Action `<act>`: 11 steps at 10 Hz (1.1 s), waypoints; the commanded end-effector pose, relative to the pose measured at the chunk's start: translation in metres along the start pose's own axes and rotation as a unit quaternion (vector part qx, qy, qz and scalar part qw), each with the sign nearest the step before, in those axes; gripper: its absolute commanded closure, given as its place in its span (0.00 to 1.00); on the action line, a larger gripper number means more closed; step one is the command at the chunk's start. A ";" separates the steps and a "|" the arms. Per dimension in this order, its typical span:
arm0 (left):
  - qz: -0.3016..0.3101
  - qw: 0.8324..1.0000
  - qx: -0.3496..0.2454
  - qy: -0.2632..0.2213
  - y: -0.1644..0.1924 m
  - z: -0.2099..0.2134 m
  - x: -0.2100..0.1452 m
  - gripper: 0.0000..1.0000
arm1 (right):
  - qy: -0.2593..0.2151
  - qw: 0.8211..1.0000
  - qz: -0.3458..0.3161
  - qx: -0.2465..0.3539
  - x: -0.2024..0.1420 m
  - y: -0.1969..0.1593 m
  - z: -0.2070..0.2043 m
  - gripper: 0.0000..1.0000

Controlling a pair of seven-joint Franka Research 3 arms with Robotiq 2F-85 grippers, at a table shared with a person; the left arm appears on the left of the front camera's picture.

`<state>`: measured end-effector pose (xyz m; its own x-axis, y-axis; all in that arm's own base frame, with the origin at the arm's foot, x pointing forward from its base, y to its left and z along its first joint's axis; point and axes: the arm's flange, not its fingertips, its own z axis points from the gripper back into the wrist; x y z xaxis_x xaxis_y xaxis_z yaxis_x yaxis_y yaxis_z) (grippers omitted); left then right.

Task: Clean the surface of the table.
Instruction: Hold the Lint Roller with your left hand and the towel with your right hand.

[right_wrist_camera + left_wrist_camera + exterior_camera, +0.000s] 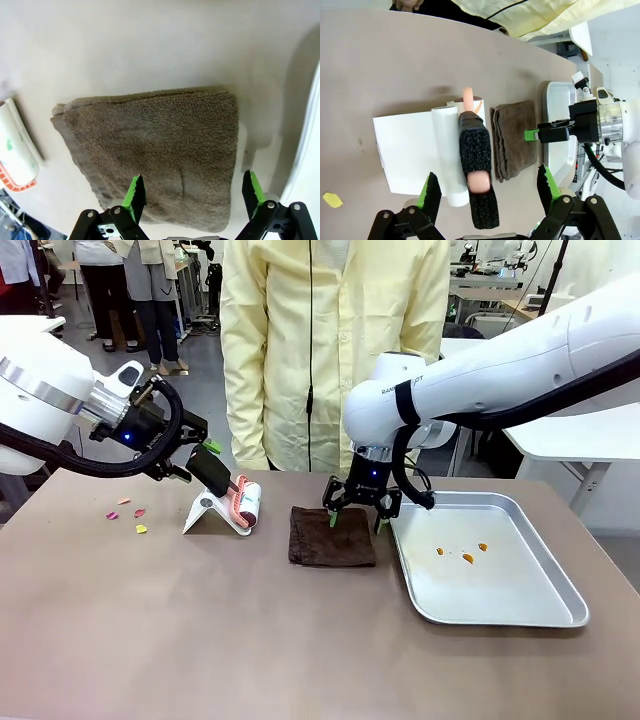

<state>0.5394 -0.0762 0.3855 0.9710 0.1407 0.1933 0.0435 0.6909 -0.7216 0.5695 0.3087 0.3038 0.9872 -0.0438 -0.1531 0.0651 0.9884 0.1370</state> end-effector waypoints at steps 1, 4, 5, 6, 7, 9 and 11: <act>-0.010 1.000 -0.017 -0.004 0.005 -0.005 0.003 0.00 | -0.001 1.000 0.012 -0.014 0.006 0.004 0.000 0.00; -0.011 1.000 -0.018 -0.003 0.005 -0.009 0.003 0.00 | 0.008 1.000 0.015 -0.013 0.003 0.005 0.001 0.43; -0.016 1.000 -0.017 -0.004 0.004 -0.008 0.003 0.60 | 0.009 1.000 0.023 -0.011 0.003 0.006 0.002 0.60; -0.020 1.000 -0.020 -0.012 0.002 -0.008 0.003 0.60 | 0.012 1.000 0.025 -0.014 0.003 0.007 0.002 1.00; -0.019 0.999 -0.023 -0.015 0.001 -0.007 0.003 1.00 | 0.013 0.999 0.029 -0.016 0.002 0.007 0.001 1.00; -0.020 0.999 -0.023 -0.017 0.002 -0.006 0.003 1.00 | 0.012 0.999 0.032 -0.015 0.002 0.008 0.000 0.87; -0.020 0.999 -0.023 -0.017 0.002 -0.006 0.004 1.00 | 0.016 0.999 0.034 -0.014 0.003 0.008 0.000 1.00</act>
<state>0.5438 -0.0795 0.3839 0.9672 0.1348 0.2152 0.0678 0.6797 -0.7303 0.5691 0.3158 0.3041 0.9849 -0.0024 -0.1732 0.0261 0.9905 0.1349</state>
